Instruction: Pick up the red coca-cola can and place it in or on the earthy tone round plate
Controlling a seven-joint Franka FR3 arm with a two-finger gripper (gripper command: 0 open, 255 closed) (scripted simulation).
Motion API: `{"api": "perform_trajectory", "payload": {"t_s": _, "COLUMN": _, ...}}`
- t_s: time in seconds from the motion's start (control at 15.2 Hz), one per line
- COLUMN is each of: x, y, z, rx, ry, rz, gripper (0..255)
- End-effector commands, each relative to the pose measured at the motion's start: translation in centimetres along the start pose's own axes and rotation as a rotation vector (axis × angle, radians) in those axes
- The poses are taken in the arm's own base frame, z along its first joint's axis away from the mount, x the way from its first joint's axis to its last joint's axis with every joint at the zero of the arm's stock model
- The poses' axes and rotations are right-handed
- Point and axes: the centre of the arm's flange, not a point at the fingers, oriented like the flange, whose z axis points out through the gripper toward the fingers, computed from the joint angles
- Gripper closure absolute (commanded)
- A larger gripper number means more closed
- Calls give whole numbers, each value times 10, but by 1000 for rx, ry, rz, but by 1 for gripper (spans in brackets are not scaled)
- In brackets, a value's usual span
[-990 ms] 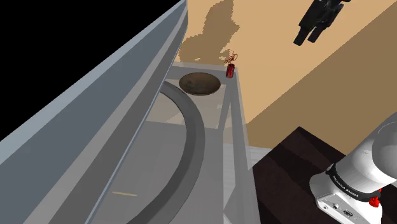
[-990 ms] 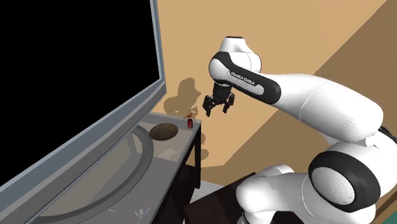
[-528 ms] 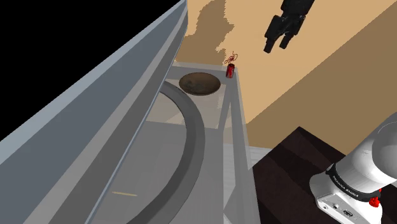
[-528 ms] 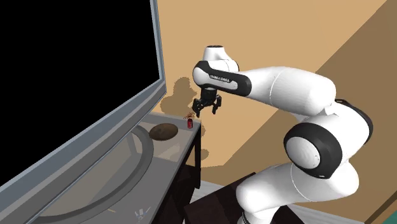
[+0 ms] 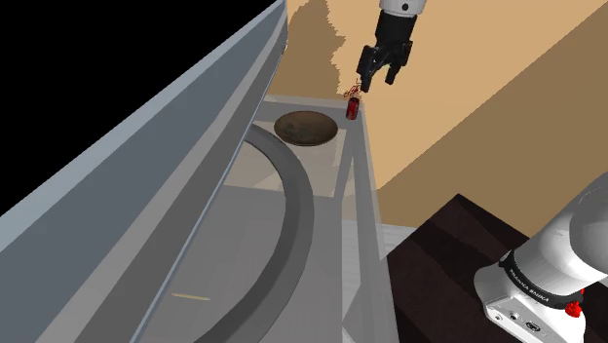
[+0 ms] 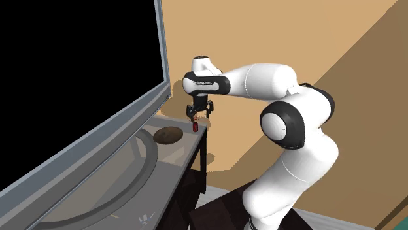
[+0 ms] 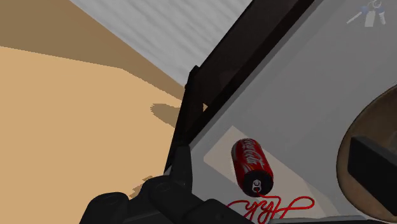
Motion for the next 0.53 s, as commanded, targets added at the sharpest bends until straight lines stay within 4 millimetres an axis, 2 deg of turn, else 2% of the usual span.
{"api": "perform_trajectory", "payload": {"t_s": 0.0, "x": 22, "y": -4, "z": 18, "rx": -11, "ry": -10, "rz": 2, "gripper": 0}}
{"api": "perform_trajectory", "payload": {"t_s": 0.13, "x": 44, "y": -10, "z": 34, "rx": -23, "ry": -19, "rz": 4, "gripper": 0}}
{"api": "perform_trajectory", "payload": {"t_s": 0.46, "x": 44, "y": -9, "z": 60, "rx": -23, "ry": -19, "rz": 4, "gripper": 0}}
